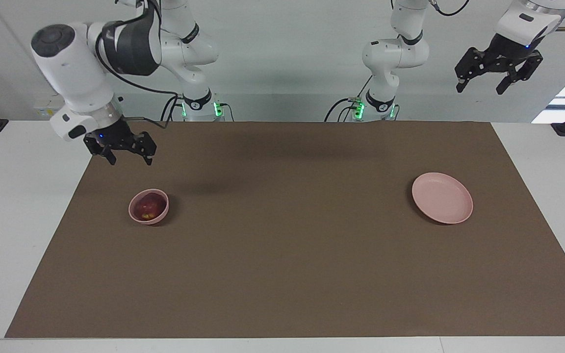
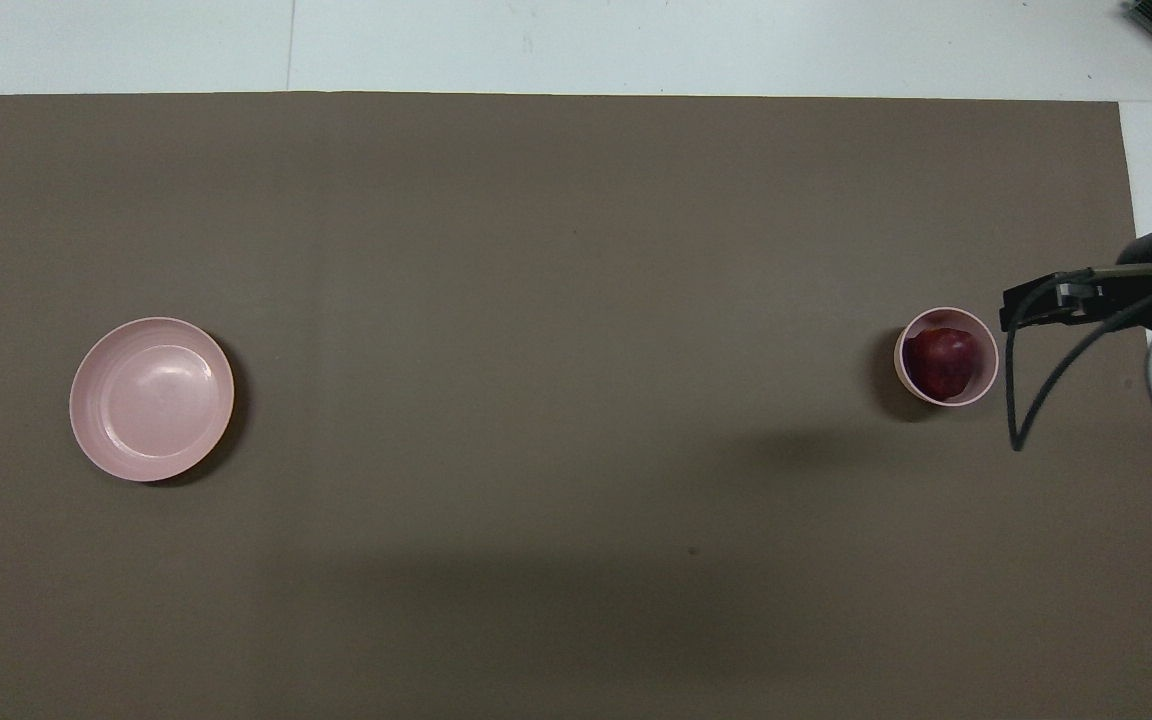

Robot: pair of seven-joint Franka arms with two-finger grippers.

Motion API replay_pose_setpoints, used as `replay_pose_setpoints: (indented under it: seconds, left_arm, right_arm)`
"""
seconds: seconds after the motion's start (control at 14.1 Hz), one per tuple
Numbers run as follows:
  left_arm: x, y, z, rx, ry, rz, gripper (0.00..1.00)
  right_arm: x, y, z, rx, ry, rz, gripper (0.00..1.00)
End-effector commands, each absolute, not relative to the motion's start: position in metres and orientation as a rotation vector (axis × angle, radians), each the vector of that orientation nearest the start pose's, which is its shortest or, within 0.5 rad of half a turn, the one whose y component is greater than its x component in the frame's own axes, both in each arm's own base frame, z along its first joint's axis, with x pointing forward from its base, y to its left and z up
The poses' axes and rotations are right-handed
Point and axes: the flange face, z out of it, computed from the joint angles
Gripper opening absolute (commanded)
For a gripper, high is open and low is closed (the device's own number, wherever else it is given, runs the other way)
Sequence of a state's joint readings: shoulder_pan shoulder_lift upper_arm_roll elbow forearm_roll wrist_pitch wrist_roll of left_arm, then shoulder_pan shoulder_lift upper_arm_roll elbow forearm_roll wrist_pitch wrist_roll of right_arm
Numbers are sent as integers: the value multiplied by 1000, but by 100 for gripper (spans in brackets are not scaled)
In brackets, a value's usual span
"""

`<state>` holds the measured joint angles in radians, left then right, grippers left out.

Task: Move apple from plate to bowl

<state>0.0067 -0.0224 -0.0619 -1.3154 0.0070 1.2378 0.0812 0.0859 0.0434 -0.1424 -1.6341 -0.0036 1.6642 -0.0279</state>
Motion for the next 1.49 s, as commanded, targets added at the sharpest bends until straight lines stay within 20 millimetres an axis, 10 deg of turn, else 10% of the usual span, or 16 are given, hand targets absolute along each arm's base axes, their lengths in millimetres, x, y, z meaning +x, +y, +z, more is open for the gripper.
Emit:
replay_pose_setpoints:
  seconds: [0.0, 0.43, 1.42]
  left_arm:
    - [496, -23, 724, -3133, 207, 104, 100]
    - [496, -22, 724, -3133, 205, 104, 100]
    - [496, -22, 724, -3133, 207, 104, 100]
  right_arm:
    - [560, -41, 628, -3157, 83, 15, 100]
    - [509, -41, 694, -3152, 70, -51, 100]
    - [484, -45, 678, -3149, 66, 35, 100]
